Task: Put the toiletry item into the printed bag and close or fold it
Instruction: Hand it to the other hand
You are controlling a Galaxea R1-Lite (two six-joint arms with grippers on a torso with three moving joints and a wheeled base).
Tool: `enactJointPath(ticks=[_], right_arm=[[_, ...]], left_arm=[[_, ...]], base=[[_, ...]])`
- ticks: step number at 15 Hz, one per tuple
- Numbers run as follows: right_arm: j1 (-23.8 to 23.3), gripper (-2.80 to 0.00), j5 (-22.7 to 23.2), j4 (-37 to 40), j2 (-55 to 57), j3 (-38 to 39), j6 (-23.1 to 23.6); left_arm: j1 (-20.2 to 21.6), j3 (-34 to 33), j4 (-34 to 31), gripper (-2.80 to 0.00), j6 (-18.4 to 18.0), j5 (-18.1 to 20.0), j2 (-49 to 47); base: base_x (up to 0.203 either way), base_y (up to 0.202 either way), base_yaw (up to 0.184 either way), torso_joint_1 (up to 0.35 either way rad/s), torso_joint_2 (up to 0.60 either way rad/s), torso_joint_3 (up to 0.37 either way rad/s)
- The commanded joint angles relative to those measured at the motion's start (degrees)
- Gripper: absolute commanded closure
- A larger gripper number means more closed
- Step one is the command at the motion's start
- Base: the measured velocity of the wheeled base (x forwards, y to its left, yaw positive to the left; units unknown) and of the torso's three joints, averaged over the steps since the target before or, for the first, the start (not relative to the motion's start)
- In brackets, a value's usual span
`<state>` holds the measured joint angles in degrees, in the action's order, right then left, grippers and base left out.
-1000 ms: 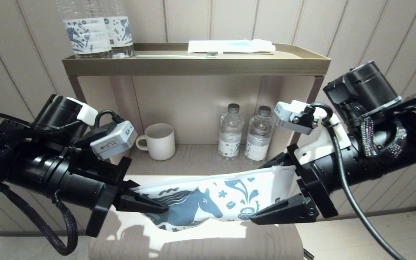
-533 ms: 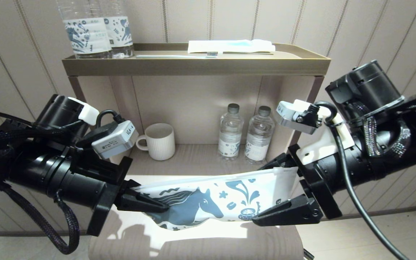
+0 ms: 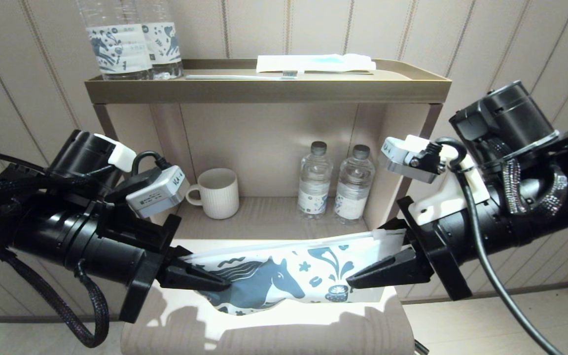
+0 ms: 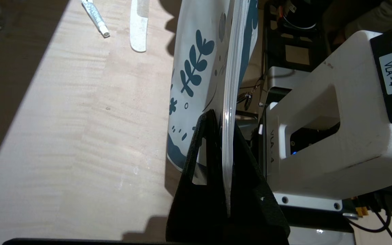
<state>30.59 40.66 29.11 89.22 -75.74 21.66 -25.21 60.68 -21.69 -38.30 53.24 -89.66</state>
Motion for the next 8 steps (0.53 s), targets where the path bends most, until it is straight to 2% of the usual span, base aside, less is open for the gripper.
enactJointPath(ticks=[1,8], right_arm=[[0.2,0.0,0.3,0.0,-0.1,0.3,0.2],[0.4,0.0,0.4,-0.2,-0.1,0.6,0.1]], left_arm=[[0.0,0.0,0.0,0.0,-0.2,0.3,-0.1],[-0.1,0.5,0.1,0.0,-0.1,0.9,-0.3]], base=[[0.0,0.0,0.0,0.0,0.0,0.0],[0.0,0.0,0.0,0.0,0.0,0.0]])
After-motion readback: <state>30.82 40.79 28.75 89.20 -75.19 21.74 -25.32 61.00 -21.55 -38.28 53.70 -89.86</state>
